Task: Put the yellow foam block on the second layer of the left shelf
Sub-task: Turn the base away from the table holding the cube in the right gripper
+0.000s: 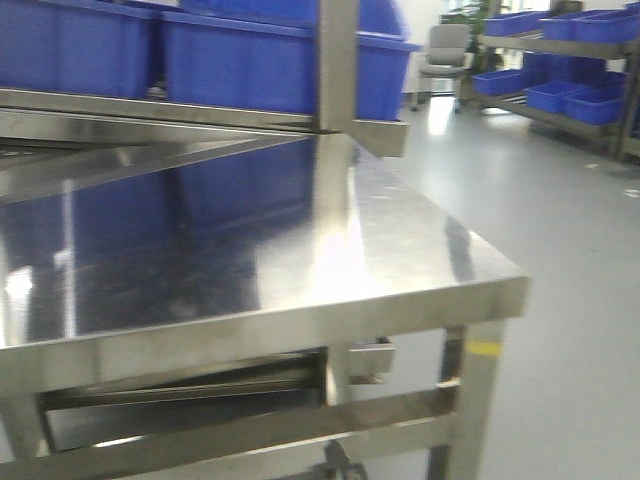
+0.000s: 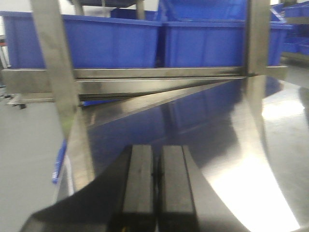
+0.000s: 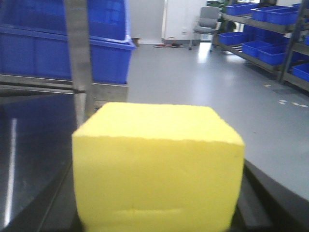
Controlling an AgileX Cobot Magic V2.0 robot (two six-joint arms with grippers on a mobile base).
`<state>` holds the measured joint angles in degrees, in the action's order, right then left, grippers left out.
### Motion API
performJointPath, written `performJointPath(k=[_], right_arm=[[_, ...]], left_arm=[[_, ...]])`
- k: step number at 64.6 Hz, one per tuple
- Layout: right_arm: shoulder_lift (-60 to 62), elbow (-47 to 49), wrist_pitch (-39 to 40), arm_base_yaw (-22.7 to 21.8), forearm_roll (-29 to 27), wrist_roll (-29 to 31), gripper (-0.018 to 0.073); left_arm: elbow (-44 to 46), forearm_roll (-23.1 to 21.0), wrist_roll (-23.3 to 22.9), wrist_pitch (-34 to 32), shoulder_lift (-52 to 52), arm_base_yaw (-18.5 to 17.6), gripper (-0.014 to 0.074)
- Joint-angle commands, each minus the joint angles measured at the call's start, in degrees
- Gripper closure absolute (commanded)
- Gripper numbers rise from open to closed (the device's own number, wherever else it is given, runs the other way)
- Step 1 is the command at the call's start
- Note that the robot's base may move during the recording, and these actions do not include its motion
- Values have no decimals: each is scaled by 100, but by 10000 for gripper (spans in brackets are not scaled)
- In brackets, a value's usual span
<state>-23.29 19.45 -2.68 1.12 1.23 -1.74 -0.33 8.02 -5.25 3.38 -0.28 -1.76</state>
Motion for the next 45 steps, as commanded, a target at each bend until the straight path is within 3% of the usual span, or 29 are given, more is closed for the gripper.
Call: performJointPath(k=[1,45], right_arm=[[-18,163,549,-37,53,58,117],[-18,163,549,-37,53,58,117]], left_arm=[[-144,-35,-27,-466,-115,12,460],[-144,-35,-27,-466,-115,12,460]])
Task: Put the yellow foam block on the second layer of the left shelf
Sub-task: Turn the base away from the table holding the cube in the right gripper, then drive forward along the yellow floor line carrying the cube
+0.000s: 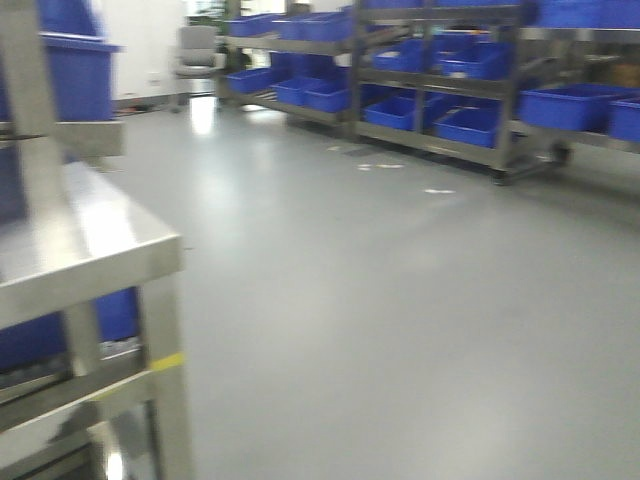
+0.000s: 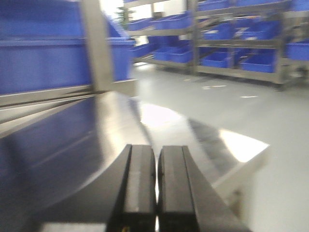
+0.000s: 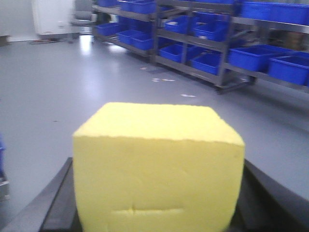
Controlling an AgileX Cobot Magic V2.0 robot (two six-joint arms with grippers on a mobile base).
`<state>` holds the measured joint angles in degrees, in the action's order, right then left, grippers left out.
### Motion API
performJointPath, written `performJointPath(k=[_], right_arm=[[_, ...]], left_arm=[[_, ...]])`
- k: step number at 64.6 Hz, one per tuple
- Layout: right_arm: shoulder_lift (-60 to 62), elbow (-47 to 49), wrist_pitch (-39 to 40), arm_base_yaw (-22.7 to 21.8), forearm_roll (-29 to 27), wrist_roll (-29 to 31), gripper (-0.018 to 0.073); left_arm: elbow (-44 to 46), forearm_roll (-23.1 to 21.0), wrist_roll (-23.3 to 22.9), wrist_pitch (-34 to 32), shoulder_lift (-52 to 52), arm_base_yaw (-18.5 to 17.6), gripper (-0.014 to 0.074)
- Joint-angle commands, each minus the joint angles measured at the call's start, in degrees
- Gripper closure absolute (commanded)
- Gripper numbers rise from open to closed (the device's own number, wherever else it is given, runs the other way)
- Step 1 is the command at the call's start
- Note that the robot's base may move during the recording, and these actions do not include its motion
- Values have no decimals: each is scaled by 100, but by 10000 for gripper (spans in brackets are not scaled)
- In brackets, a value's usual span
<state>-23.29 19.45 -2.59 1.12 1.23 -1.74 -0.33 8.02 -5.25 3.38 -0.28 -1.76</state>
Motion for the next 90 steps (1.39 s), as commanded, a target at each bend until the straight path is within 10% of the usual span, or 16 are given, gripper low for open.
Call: performJointPath(k=[1,90], right_arm=[[-18,163,540,-37,53,58,117],[-18,163,540,-37,53,58,117]], left_arm=[[-144,-35,-27,-466,-115,12,460],[-144,-35,-27,-466,-115,12,460]])
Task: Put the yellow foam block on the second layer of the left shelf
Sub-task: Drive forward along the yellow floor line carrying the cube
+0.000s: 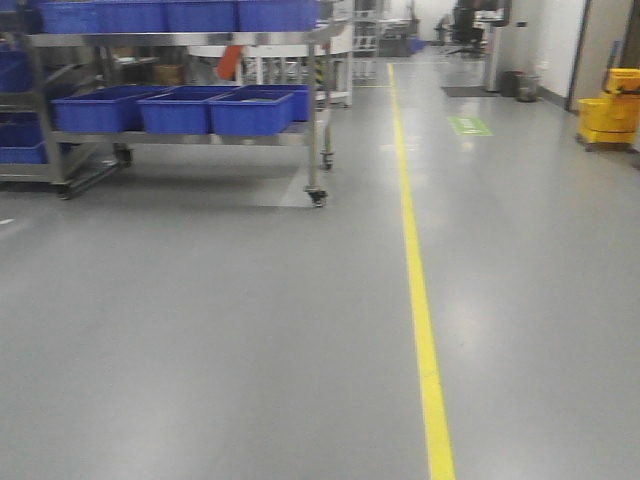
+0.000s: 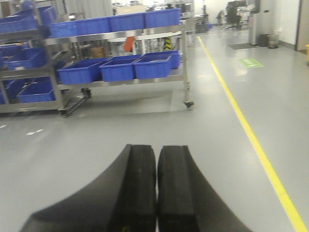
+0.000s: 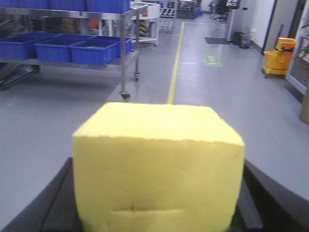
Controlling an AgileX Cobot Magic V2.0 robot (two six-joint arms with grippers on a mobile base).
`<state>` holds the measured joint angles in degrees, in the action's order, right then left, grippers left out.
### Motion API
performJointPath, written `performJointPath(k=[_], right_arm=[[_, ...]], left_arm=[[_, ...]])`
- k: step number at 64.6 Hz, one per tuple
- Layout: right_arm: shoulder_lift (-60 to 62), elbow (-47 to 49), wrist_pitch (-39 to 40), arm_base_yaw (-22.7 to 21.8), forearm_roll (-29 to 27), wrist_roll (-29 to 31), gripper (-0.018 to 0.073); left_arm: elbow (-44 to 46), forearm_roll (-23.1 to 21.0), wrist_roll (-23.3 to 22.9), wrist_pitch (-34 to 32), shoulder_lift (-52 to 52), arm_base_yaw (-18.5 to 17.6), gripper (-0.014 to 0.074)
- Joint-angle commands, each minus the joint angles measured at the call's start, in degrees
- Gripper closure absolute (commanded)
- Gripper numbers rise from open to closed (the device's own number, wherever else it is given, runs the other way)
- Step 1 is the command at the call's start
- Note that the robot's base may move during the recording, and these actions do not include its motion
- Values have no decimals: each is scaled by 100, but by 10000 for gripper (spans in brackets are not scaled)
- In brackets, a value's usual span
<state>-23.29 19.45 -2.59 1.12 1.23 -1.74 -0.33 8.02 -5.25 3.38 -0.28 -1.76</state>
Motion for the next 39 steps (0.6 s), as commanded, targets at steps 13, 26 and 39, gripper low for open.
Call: performJointPath(k=[13,26,39], right_arm=[[-18,163,540,-37,53,58,117],[-18,163,540,-37,53,58,117],[-18,163,540,-37,53,58,117]], left_arm=[[-144,-35,-27,-466,-115,12,460],[-144,-35,-27,-466,-115,12,460],[-144,-35,-27,-466,-115,12,460]])
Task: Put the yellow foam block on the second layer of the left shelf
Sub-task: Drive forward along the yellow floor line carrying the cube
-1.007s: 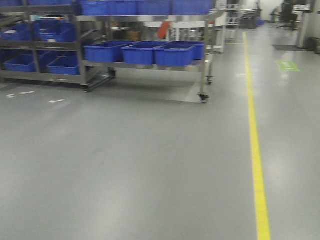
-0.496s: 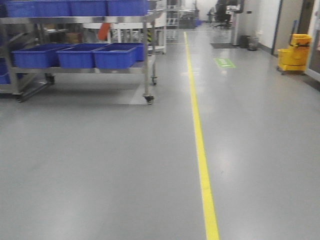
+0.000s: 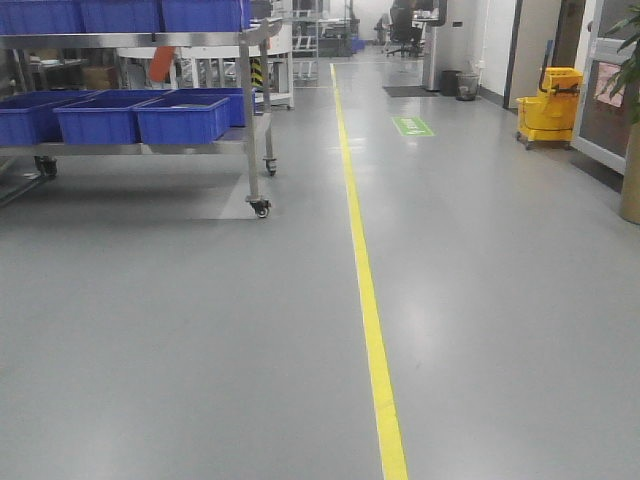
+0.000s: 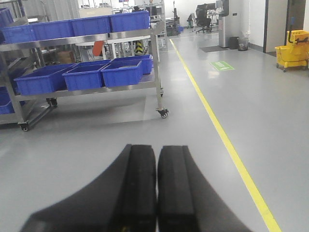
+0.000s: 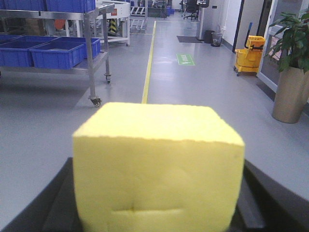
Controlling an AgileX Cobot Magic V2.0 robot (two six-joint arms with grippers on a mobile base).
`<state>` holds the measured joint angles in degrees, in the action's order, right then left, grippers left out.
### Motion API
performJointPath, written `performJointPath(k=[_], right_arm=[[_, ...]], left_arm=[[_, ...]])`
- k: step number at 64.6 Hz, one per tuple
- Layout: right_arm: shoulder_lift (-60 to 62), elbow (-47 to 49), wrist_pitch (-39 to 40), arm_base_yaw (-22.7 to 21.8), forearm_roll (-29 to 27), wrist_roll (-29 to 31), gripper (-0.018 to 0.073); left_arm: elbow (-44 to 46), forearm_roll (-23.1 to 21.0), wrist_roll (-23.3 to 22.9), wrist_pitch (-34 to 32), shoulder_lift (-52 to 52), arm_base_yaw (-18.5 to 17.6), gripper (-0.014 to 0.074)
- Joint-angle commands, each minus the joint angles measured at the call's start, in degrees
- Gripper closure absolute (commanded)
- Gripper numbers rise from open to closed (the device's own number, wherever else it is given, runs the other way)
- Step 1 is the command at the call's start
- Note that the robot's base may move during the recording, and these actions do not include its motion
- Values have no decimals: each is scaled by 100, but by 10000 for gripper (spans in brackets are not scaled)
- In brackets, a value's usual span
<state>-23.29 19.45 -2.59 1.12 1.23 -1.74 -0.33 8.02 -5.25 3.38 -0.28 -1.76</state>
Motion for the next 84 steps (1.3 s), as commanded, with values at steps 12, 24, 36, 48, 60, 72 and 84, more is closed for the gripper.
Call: performJointPath(k=[12,24,36,48,60,72,84], right_arm=[[-18,163,540,-37,53,58,117],[-18,163,540,-37,53,58,117],[-18,163,540,-37,53,58,117],[-18,163,540,-37,53,58,117],[-18,163,540,-37,53,58,117],[-18,163,540,-37,53,58,117],[-18,163,540,-37,53,58,117]], left_arm=[[-144,-35,-27,-466,-115,12,460],[-144,-35,-27,-466,-115,12,460],[-144,-35,-27,-466,-115,12,460],[-144,-35,-27,-466,-115,12,460],[-144,-35,-27,-466,-115,12,460],[-144,-35,-27,-466,-105,12,460],[-144,-35,-27,-466,-105,12,460]])
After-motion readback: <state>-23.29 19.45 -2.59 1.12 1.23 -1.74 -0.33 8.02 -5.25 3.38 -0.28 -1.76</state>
